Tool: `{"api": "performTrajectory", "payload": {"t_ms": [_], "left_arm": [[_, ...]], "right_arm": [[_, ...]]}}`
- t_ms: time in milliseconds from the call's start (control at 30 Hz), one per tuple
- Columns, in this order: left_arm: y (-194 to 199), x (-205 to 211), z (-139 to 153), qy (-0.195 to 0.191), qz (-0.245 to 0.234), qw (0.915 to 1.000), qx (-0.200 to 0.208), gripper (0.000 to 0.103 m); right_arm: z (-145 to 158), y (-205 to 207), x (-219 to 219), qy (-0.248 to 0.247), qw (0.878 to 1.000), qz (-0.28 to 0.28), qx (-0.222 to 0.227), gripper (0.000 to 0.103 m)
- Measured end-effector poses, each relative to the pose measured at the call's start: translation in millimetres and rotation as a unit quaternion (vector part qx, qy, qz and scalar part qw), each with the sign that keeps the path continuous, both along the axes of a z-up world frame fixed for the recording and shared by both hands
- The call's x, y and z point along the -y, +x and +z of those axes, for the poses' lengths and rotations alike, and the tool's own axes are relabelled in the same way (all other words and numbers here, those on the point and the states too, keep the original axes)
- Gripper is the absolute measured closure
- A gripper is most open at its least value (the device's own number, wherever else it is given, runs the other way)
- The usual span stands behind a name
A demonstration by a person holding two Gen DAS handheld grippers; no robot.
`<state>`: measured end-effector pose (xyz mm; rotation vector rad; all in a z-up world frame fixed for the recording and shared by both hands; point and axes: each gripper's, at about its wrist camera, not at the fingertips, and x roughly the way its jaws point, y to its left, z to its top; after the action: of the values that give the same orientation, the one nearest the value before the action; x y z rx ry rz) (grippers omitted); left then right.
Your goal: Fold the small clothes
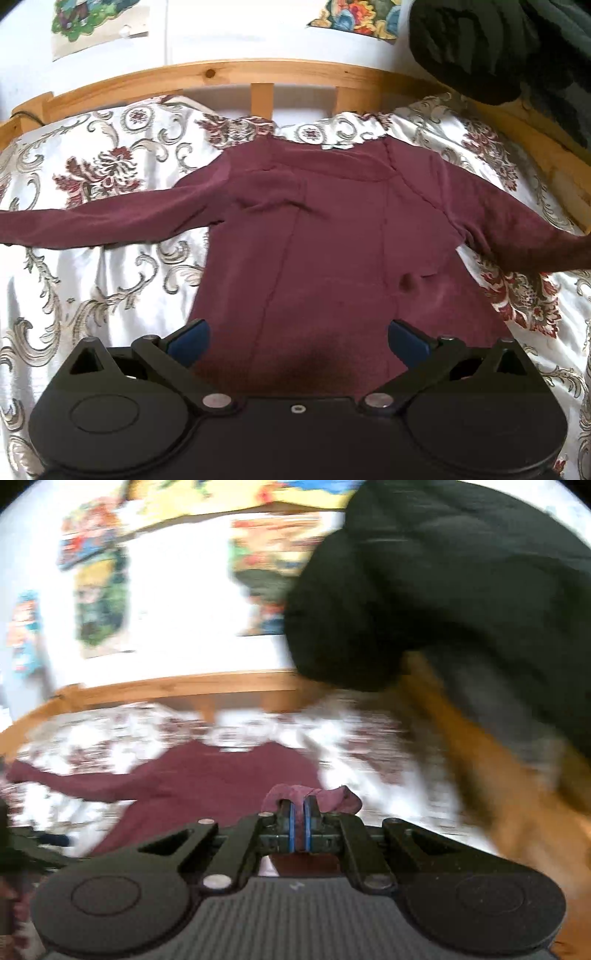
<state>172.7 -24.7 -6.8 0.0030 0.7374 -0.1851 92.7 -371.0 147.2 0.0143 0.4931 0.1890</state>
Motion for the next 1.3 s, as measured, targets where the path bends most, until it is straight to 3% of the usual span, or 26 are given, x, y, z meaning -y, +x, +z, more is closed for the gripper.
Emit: {"api": "performTrajectory", "payload": {"t_ms": [300, 600, 633, 700, 767, 833, 1000, 1167, 1300], "left_arm": [[8, -54, -9, -0.002, 0.055, 0.9984, -0.015, 0.001], [2, -107, -17, 0.007, 0.109, 0.9938, -0.02, 0.001], [2, -111, -18, 0.006, 0.115, 0.9931, -0.023, 0.001], [3, -114, -19, 0.002, 0.121, 0.9923, -0.027, 0.001], [4, -115, -20, -0.004, 0.123, 0.992, -0.029, 0.001], [4, -113, -19, -0.01, 0.12, 0.9923, -0.027, 0.001], [9, -100, -16, -0.032, 0.109, 0.9934, -0.018, 0.001], [18, -80, -13, -0.031, 0.074, 0.9968, -0.003, 0.001], [41, -64, -17, -0.063, 0.013, 0.9978, -0.019, 0.001]], "right_arm": [[-70, 39, -154, -0.025, 0.992, 0.119, -0.017, 0.097], [-143, 45, -224, -0.055, 0.981, 0.172, -0.07, 0.091], [-150, 44, -226, -0.058, 0.979, 0.178, -0.082, 0.087], [-161, 41, -224, -0.054, 0.975, 0.191, -0.103, 0.068], [-167, 32, -217, -0.03, 0.97, 0.211, -0.118, 0.026], [-169, 24, -210, -0.013, 0.965, 0.225, -0.13, 0.011], [-170, 3, -191, -0.005, 0.963, 0.228, -0.143, 0.009], [-168, 2, -150, 0.018, 0.978, 0.158, -0.136, 0.005], [-169, 6, -119, 0.039, 0.986, 0.093, -0.133, 0.005]]}}
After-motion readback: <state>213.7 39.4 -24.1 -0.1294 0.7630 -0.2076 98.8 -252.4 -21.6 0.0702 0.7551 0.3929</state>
